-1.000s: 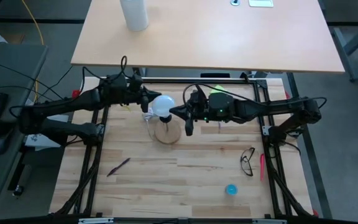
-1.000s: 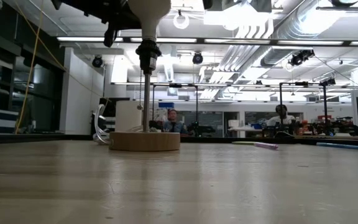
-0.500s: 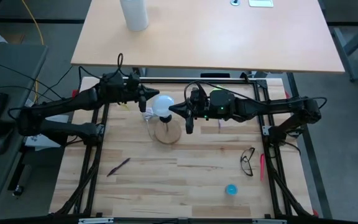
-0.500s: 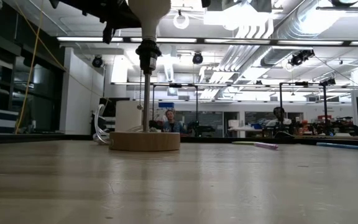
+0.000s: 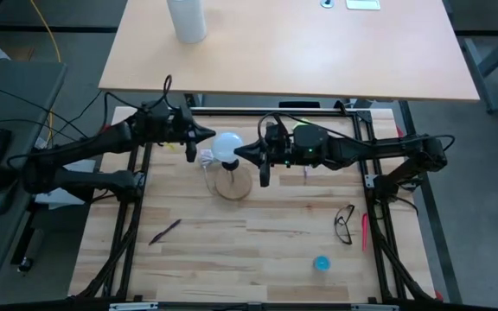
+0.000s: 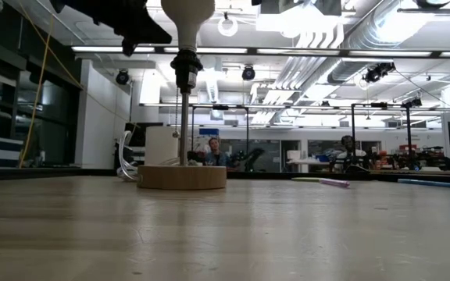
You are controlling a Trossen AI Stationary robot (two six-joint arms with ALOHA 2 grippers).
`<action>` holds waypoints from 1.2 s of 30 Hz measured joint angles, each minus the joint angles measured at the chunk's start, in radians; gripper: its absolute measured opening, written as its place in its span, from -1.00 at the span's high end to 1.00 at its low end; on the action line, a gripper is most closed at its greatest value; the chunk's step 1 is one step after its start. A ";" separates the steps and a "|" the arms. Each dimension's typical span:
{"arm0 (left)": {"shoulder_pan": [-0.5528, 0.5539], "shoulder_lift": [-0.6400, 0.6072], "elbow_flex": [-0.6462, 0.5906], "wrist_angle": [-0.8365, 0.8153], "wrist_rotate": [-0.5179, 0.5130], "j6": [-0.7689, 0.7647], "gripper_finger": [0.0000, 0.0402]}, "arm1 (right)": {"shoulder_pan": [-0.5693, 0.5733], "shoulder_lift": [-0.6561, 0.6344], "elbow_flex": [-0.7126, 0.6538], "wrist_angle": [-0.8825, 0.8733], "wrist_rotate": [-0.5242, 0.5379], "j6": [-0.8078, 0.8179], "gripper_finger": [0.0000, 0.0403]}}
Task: Screw lightbulb
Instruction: Remove the lightbulb from the lamp
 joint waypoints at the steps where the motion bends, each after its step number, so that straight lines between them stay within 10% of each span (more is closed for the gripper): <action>1: 0.000 0.003 -0.004 0.011 0.014 0.000 1.00 | 0.000 0.000 0.000 -0.015 0.003 0.003 1.00; 36: -0.276 -0.047 -0.009 0.088 0.084 -0.339 1.00 | -0.128 0.022 0.003 -0.141 0.179 -0.085 1.00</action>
